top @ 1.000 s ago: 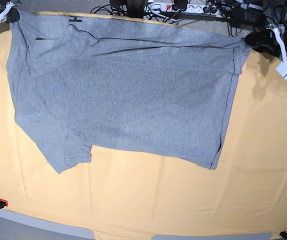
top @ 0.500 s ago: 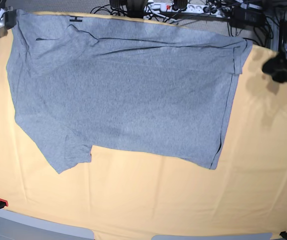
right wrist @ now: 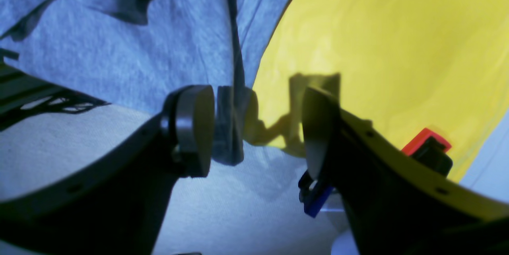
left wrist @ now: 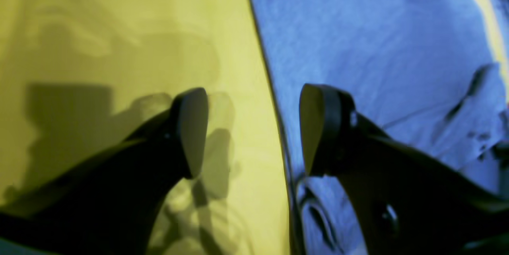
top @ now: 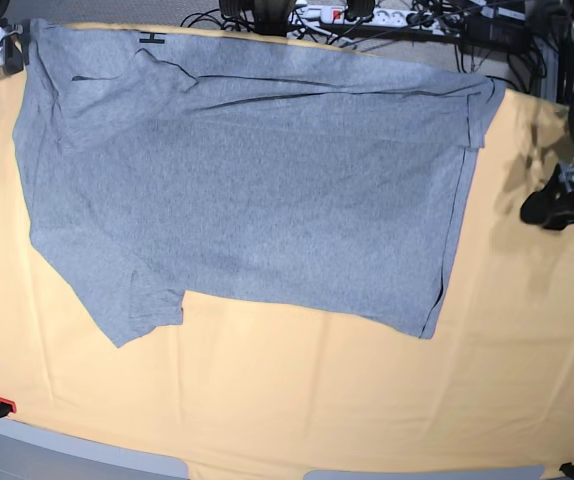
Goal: Layout the t-shirt on the table in an organized manner, then fold the t-shirt properly
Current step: 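Release the shoulder and move the left gripper to the hem corner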
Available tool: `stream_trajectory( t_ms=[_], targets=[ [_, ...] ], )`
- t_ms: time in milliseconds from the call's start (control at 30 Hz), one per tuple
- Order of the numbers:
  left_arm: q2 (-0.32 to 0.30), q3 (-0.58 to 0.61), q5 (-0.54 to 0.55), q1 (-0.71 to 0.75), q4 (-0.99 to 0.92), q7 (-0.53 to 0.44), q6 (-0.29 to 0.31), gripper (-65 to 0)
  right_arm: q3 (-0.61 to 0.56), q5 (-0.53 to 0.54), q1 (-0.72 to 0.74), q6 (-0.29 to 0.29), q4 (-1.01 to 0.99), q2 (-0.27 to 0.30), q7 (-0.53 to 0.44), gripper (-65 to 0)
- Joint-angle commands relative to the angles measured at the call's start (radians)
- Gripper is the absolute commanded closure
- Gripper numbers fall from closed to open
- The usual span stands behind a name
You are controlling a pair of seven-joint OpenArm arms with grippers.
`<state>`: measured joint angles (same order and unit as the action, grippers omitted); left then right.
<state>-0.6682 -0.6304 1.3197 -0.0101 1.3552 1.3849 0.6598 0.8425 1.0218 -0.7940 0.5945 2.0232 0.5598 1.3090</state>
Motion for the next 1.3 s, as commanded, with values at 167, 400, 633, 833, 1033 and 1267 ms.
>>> stream_trajectory(
  t_ms=[167, 400, 633, 833, 1033, 1267],
  targets=[
    [-0.029, 0.175, -0.027, -0.232, -0.200, -0.109, 0.033, -36.9, 0.014, 0.003, -0.003, 0.000, 0.013, 0.018, -0.015, -36.4],
    [0.024, 0.353, -0.209, -0.455, -0.415, -0.263, 0.038, -36.9, 0.014, 0.003, -0.003, 0.000, 0.013, 0.017, -0.015, -36.4],
    [0.159, 0.395, -0.378, -0.602, -0.590, -0.369, 0.038, -36.8, 0.014, 0.003, -0.004, 0.000, 0.013, 0.016, -0.015, -36.4],
    [0.248, 0.396, -0.635, -0.624, -0.606, -0.608, 0.016, -36.8, 0.014, 0.000, -0.003, 0.000, 0.013, 0.017, -0.015, -36.4],
    [0.317, 0.396, -0.787, -0.603, -0.614, -0.705, -0.040, -36.8, 0.014, 0.001, -0.004, 0.000, 0.013, 0.017, -0.015, -36.4],
    [0.326, 0.396, -0.792, -0.602, -0.653, -0.716, -0.039, -36.8, 0.014, 0.000, -0.004, -0.001, 0.013, 0.017, -0.014, -36.4]
  ],
)
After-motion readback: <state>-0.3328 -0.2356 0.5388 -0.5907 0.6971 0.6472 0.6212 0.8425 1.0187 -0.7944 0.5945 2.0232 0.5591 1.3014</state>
